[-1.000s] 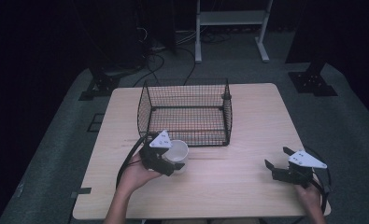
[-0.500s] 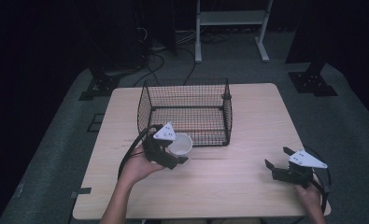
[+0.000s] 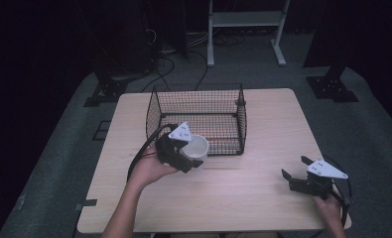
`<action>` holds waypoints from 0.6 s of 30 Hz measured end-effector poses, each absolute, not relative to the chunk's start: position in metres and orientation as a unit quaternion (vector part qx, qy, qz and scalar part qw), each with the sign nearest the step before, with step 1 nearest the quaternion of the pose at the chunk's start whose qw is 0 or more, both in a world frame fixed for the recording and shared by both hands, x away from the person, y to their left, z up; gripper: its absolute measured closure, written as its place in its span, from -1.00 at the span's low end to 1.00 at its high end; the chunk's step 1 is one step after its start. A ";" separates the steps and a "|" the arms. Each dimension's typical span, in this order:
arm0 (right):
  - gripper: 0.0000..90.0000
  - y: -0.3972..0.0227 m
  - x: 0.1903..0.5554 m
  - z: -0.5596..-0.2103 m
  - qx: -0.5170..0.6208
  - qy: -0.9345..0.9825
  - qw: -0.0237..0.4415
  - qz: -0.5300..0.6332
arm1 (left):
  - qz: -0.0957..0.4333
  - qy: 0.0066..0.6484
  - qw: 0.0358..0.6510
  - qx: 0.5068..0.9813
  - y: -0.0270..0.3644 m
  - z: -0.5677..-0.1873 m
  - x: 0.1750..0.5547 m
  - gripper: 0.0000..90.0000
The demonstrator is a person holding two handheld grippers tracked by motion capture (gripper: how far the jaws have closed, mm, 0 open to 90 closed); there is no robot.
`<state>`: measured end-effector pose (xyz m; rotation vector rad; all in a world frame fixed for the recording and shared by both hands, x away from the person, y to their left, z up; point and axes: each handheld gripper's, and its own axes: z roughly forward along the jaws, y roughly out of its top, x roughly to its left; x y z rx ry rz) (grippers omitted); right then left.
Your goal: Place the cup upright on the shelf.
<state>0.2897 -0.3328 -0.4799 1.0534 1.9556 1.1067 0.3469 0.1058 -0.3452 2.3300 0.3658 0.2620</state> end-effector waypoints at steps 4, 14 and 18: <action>-0.71 -0.333 0.290 -0.480 0.401 0.746 0.324 0.421 | 0.102 0.142 0.376 0.910 0.104 -0.338 0.352 -0.54; -0.71 -0.333 0.290 -0.480 0.401 0.746 0.325 0.422 | 0.102 0.135 0.374 0.912 0.097 -0.317 0.372 -0.54; -0.71 -0.333 0.290 -0.480 0.401 0.746 0.324 0.422 | 0.101 0.132 0.371 0.914 0.091 -0.309 0.381 -0.53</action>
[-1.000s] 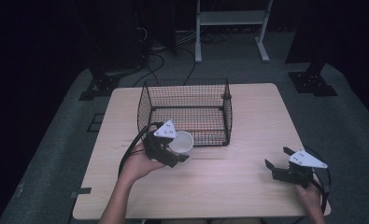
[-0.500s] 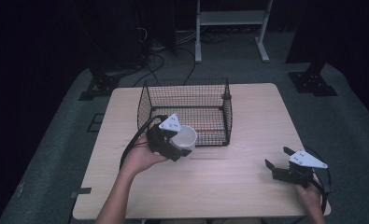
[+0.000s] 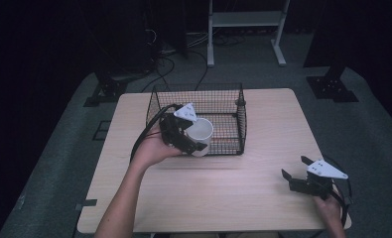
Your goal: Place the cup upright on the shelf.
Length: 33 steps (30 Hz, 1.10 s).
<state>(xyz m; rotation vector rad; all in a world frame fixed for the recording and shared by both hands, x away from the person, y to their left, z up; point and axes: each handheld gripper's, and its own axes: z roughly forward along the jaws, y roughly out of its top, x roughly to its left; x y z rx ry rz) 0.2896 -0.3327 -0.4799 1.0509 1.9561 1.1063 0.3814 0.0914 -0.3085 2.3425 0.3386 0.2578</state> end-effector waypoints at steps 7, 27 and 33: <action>-0.71 -0.333 0.290 -0.480 0.399 0.746 0.325 0.422 | 0.104 0.127 0.373 0.913 0.085 -0.298 0.391 -0.53; -0.71 -0.333 0.290 -0.480 0.400 0.746 0.325 0.423 | 0.109 0.139 0.373 0.911 0.084 -0.280 0.422 -0.53; -0.71 -0.333 0.290 -0.480 0.400 0.746 0.323 0.423 | 0.111 0.146 0.367 0.912 0.083 -0.275 0.432 -0.53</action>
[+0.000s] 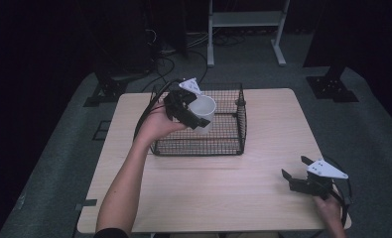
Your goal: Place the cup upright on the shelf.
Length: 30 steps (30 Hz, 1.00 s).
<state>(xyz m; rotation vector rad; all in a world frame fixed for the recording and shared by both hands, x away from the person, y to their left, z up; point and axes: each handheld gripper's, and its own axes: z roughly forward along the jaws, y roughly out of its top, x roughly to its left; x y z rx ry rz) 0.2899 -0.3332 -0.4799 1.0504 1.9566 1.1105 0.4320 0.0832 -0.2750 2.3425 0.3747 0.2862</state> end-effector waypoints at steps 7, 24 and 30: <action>-0.71 -0.333 0.290 -0.480 0.401 0.745 0.323 0.424 | 0.114 0.147 0.367 0.912 0.081 -0.269 0.443 -0.53; -0.71 -0.333 0.290 -0.480 0.403 0.745 0.321 0.423 | 0.109 0.162 0.367 0.909 0.078 -0.274 0.471 -0.53; -0.71 -0.334 0.290 -0.480 0.404 0.745 0.321 0.423 | 0.105 0.170 0.365 0.909 0.075 -0.283 0.483 -0.53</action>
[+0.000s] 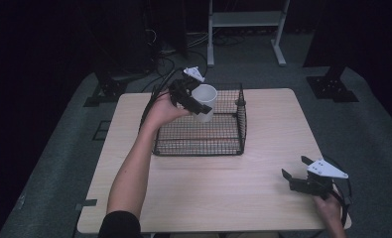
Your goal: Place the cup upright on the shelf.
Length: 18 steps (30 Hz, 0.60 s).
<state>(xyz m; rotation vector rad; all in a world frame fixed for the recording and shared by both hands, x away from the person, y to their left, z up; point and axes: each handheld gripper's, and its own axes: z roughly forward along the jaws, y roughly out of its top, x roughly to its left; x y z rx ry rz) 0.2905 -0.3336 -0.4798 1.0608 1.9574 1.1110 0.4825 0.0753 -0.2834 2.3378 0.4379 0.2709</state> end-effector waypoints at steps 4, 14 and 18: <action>-0.71 -0.334 0.290 -0.480 0.404 0.745 0.321 0.423 | 0.099 0.179 0.362 0.909 0.074 -0.293 0.493 -0.53; -0.71 -0.334 0.290 -0.480 0.404 0.744 0.321 0.424 | 0.096 0.192 0.365 0.906 0.076 -0.307 0.506 -0.53; -0.71 -0.334 0.290 -0.480 0.404 0.745 0.320 0.424 | 0.092 0.198 0.362 0.906 0.075 -0.314 0.511 -0.53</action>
